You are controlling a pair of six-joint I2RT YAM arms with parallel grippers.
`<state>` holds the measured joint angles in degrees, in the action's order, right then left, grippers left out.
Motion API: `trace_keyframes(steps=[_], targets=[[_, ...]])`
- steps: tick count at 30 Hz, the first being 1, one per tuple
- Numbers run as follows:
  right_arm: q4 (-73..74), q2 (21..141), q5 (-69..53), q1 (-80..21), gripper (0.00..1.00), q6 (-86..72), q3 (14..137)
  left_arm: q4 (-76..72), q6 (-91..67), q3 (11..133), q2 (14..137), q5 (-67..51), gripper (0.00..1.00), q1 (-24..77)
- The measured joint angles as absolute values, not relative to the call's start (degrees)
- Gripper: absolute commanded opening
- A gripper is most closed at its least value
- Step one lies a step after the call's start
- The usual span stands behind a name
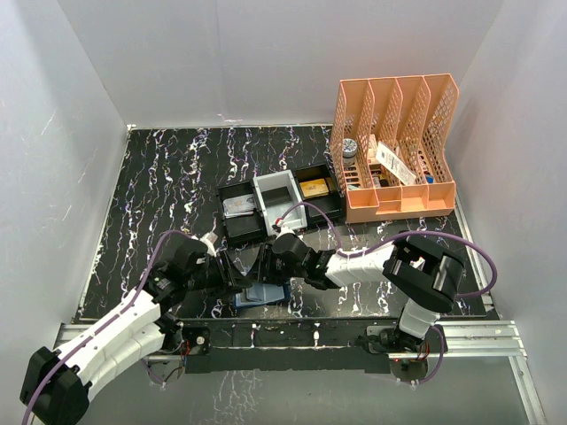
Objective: Take the credit cards out of the card holder
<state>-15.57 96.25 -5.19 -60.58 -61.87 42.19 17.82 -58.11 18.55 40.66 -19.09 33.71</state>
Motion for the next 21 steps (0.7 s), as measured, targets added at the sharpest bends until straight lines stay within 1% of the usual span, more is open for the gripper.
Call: trace_keyframes(steps=[6,11,13,14,17,21], targets=[[-15.7,96.2,-5.6,-60.2,0.42,-61.9,42.2,11.0,-58.3,15.3,41.2,-20.4,0.38,34.0],[-16.6,96.2,-6.2,-60.1,0.47,-61.9,41.6,5.2,-58.8,13.0,45.0,-22.8,0.37,34.2],[-16.9,96.2,-6.7,-59.8,0.51,-61.9,41.4,2.2,-59.2,12.2,45.2,-24.1,0.37,34.4],[-17.0,96.2,-7.0,-59.5,0.54,-61.9,41.4,0.8,-59.5,11.9,45.2,-24.7,0.37,34.5],[-17.4,96.2,-7.3,-58.7,0.68,-62.0,41.4,-2.6,-59.7,11.6,46.1,-26.5,0.37,34.7],[-17.2,95.7,-7.5,-57.8,0.75,-61.7,41.4,-5.1,-59.7,11.6,49.2,-28.2,0.37,34.7]])
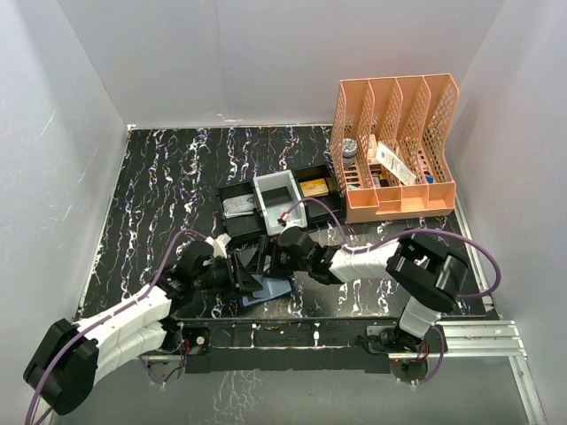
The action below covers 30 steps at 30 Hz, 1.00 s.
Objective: Take the credit cards out of the card holder
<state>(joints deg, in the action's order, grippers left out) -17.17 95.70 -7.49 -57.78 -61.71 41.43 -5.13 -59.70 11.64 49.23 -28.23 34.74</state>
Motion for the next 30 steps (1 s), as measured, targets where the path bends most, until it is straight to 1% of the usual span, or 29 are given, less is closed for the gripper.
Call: trace_keyframes(steps=[4,8,13,17,20,23,24,27,30], targets=[[-15.4,93.2,-7.9,-57.0,0.81,-61.6,41.4,-6.9,-59.6,11.6,51.2,-29.0,0.40,35.0],[-12.6,88.2,-6.9,-56.4,0.83,-61.3,41.4,-7.8,-59.6,12.1,52.3,-29.0,0.42,35.4],[-8.1,82.1,-3.1,-55.3,0.84,-60.6,41.1,-9.8,-59.6,14.3,56.1,-28.9,0.51,36.5],[-4.6,77.3,0.8,-54.5,0.82,-60.7,38.5,-11.2,-59.1,17.5,61.8,-27.6,0.59,39.5],[-2.1,73.4,4.0,-53.7,0.78,-61.8,35.0,-11.3,-58.6,20.5,65.8,-25.9,0.67,42.2],[-0.8,69.5,6.0,-52.8,0.72,-63.2,31.2,-10.4,-58.0,23.0,67.4,-22.9,0.70,44.8],[-0.6,68.3,6.4,-52.6,0.69,-63.5,30.2,-10.0,-58.0,23.4,67.0,-22.0,0.71,45.4],[-0.4,65.7,7.0,-52.2,0.58,-64.4,28.2,-6.7,-57.4,23.8,63.6,-18.9,0.72,46.1],[-1.8,64.7,6.5,-52.1,0.48,-64.4,27.6,-0.7,-57.1,23.9,56.6,-13.7,0.72,46.2]])
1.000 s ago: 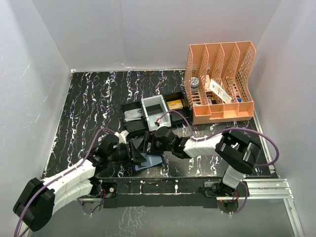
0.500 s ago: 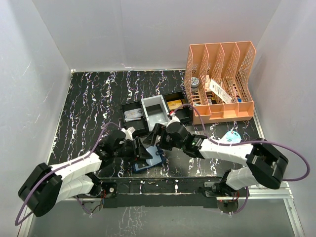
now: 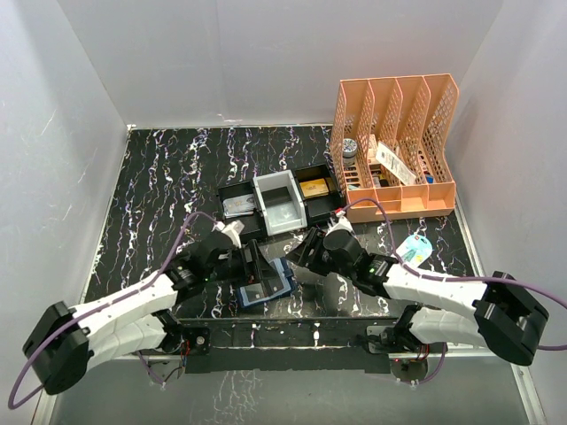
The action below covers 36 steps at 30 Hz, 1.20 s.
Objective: Take the credit cards out of the card holder
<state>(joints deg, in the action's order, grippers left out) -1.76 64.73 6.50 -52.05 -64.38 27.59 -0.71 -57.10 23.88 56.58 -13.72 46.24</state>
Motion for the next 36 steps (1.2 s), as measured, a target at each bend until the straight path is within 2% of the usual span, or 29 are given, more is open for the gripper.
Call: trace_keyframes(steps=[4,14,17,25,36], targets=[[-5.5,65.6,3.0,-52.0,0.39,-62.6,27.6,4.3,-57.6,23.9,51.4,-9.1,0.70,46.2],[-9.4,78.8,-9.1,-52.0,0.32,-56.4,34.0,7.1,-59.7,22.9,52.1,-5.1,0.56,46.3],[-8.6,81.8,-9.5,-52.1,0.32,-55.2,35.8,6.0,-59.6,22.9,54.3,-5.3,0.52,46.3],[-3.6,85.2,-5.2,-52.1,0.32,-54.4,35.5,1.8,-59.6,22.9,61.2,-6.6,0.49,46.3],[-11.7,85.3,-4.8,-52.0,0.32,-57.6,30.8,-1.0,-62.1,20.8,63.0,-4.9,0.42,46.3]])
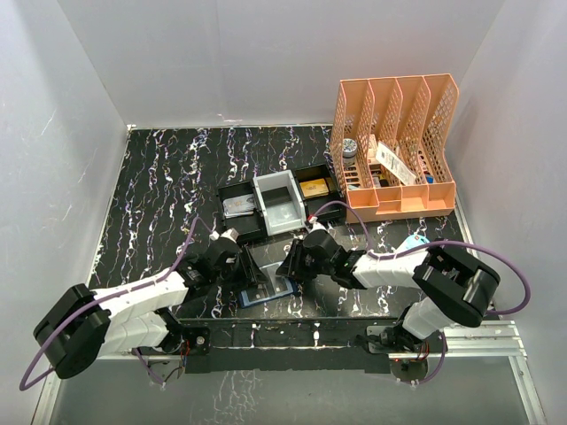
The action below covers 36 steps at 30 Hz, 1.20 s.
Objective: Take the credit cards out of the card holder
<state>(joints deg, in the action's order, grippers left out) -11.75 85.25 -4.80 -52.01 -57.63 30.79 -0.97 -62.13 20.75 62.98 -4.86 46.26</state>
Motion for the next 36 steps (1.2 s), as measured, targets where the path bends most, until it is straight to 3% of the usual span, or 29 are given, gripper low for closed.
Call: trace_keyframes(steps=[13,36], targets=[[-17.1,86.3,-5.7,-51.7,0.32,-60.1,28.6,0.7,-61.7,21.5,62.4,-4.0,0.40,46.3],[-17.3,86.3,-5.7,-51.6,0.32,-60.2,28.5,-14.0,-72.4,13.9,63.7,-6.0,0.28,46.2]])
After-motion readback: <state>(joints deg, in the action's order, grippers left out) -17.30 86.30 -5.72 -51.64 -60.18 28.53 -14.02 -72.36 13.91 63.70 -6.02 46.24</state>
